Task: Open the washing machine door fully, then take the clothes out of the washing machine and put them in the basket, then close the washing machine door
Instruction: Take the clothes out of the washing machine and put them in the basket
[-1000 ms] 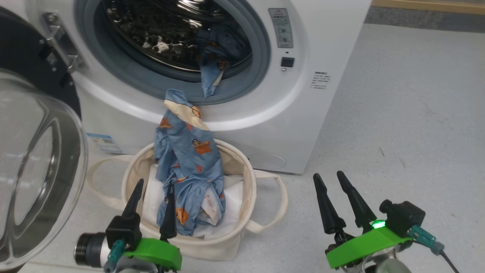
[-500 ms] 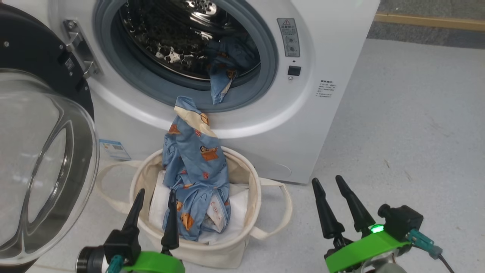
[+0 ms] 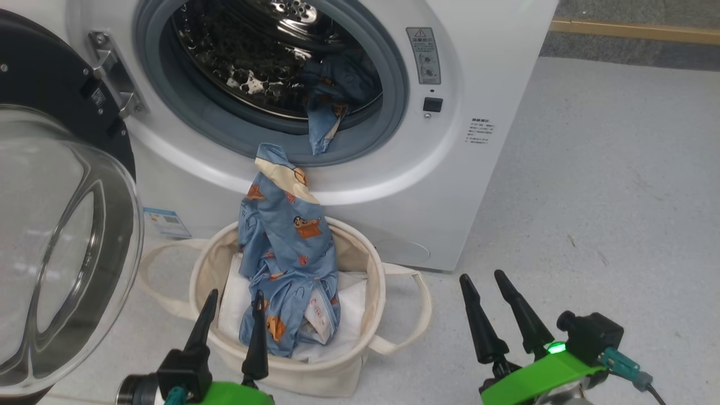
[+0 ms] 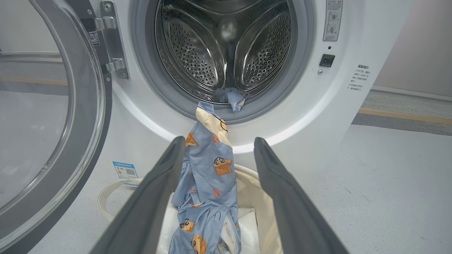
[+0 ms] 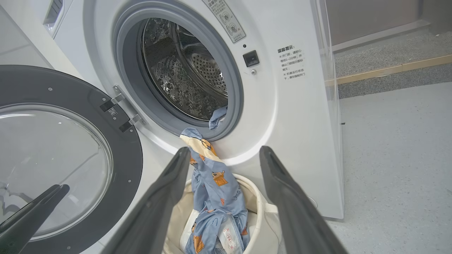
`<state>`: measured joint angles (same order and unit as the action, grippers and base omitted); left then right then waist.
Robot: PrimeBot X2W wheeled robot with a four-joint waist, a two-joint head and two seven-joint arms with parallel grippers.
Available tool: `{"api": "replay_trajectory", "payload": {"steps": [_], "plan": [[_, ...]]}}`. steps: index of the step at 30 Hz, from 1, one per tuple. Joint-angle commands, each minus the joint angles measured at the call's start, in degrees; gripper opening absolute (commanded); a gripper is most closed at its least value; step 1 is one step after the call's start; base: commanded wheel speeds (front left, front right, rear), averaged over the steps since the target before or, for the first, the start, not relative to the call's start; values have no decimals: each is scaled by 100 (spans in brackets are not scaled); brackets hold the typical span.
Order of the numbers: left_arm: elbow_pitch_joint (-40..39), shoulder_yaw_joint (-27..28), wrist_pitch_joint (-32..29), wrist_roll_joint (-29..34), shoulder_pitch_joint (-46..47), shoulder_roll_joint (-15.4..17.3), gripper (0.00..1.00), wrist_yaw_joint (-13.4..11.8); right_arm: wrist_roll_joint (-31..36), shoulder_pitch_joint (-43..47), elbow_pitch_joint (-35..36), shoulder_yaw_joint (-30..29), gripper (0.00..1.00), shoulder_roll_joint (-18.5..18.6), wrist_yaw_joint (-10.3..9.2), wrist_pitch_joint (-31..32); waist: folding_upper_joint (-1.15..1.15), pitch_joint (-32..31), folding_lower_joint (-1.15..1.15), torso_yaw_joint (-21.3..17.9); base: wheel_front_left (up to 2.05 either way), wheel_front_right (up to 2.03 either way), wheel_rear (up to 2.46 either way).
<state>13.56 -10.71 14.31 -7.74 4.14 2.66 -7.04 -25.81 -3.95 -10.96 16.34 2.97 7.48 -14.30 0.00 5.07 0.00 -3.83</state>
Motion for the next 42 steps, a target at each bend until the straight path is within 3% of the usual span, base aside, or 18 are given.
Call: {"api": "replay_trajectory", "payload": {"steps": [1,22,35,42], "plan": [[-208,152,69,-23,179,22,100,-10,-39,-128,187,131,100,-10,1,-70,0,26,0,5,0,0,0],[111,100,69,-23,509,22,100,-247,-27,-322,315,82,100,-10,1,-70,0,545,0,-69,0,0,0],[1345,76,69,183,2100,42,100,-330,-66,-857,545,67,100,-10,1,-70,0,1815,0,-381,0,0,0],[2192,274,69,82,3150,78,100,-246,-134,-1118,614,27,100,-10,1,-70,0,2352,0,-606,0,0,0]]}}
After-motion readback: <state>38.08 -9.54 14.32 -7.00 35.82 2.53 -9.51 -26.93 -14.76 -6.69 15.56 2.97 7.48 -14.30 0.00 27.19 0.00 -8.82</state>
